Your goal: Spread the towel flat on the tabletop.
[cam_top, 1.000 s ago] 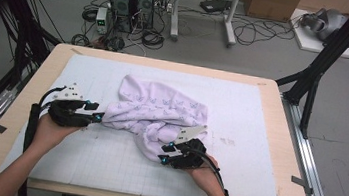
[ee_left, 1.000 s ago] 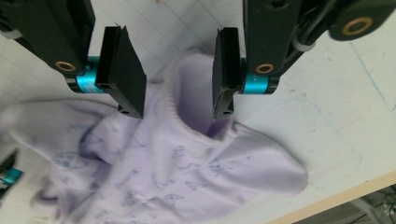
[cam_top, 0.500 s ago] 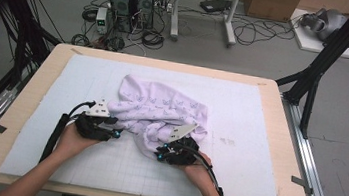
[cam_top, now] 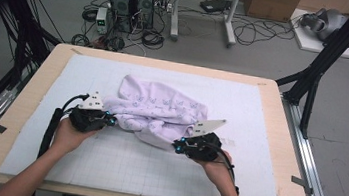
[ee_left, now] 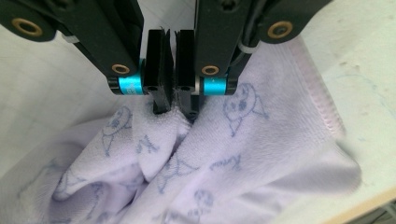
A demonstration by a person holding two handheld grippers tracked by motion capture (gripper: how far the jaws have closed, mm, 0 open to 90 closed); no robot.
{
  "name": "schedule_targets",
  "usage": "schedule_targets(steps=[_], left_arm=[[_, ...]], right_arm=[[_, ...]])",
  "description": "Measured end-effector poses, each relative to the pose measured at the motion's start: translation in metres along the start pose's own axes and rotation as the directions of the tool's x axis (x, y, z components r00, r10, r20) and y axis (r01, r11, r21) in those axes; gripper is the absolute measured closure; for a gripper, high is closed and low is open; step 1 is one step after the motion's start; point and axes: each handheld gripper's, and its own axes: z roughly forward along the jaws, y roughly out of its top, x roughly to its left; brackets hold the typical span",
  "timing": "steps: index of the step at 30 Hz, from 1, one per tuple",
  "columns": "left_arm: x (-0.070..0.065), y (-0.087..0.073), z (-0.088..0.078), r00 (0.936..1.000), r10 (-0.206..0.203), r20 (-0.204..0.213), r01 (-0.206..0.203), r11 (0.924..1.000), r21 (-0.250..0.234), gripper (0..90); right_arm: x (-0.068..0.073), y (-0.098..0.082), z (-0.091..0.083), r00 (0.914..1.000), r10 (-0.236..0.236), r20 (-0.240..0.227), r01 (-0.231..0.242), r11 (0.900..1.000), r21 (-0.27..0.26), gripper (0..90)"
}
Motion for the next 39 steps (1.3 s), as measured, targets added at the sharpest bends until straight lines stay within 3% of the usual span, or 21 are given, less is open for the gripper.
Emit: schedule_targets(steps=[7, 12, 16, 18, 22, 25, 30, 36, 39], left_arm=[[-0.011, 0.015, -0.030, 0.9980, 0.024, 0.059, -0.022, 0.9993, -0.032, 85.6], [-0.015, 0.016, -0.032, 0.9942, 0.038, 0.101, -0.036, 0.9992, -0.018, 85.1], [-0.017, 0.015, -0.009, 0.9938, 0.032, 0.106, -0.034, 0.9993, 0.014, 85.3], [-0.013, 0.016, 0.007, 0.9962, 0.028, 0.083, -0.030, 0.9990, 0.033, 85.2], [0.002, 0.016, 0.045, 0.9988, -0.020, 0.045, 0.016, 0.9962, 0.085, 84.8], [0.010, 0.014, 0.061, 0.9985, -0.046, 0.030, 0.042, 0.9935, 0.106, 84.0], [0.018, 0.012, 0.049, 0.9955, -0.086, 0.040, 0.082, 0.9925, 0.090, 72.8], [0.010, 0.016, 0.011, 0.9979, -0.055, 0.034, 0.054, 0.9980, 0.032, 61.7], [0.001, 0.012, -0.008, 0.9989, -0.031, 0.036, 0.031, 0.9994, 0.016, 57.1]], right_arm=[[0.006, -0.003, -0.054, 0.9972, 0.004, 0.075, 0.001, 0.998, -0.068, 85.7], [0.012, -0.011, -0.085, 0.9931, 0.017, 0.116, -0.007, 0.996, -0.087, 85.7], [0.007, -0.022, -0.080, 0.9908, 0.033, 0.131, -0.028, 0.999, -0.038, 85.6], [0.000, -0.033, -0.068, 0.9898, 0.062, 0.128, -0.062, 0.998, -0.007, 85.5], [-0.016, -0.047, -0.043, 0.9857, 0.105, 0.132, -0.114, 0.991, 0.067, 84.8], [-0.025, -0.049, -0.028, 0.9854, 0.113, 0.127, -0.126, 0.987, 0.100, 83.9], [-0.027, -0.042, -0.029, 0.9874, 0.108, 0.116, -0.117, 0.990, 0.074, 74.8], [-0.016, -0.028, -0.046, 0.9890, 0.067, 0.132, -0.068, 0.998, 0.003, 63.3], [-0.011, -0.023, -0.045, 0.9910, 0.038, 0.128, -0.040, 0.999, 0.009, 60.5]])
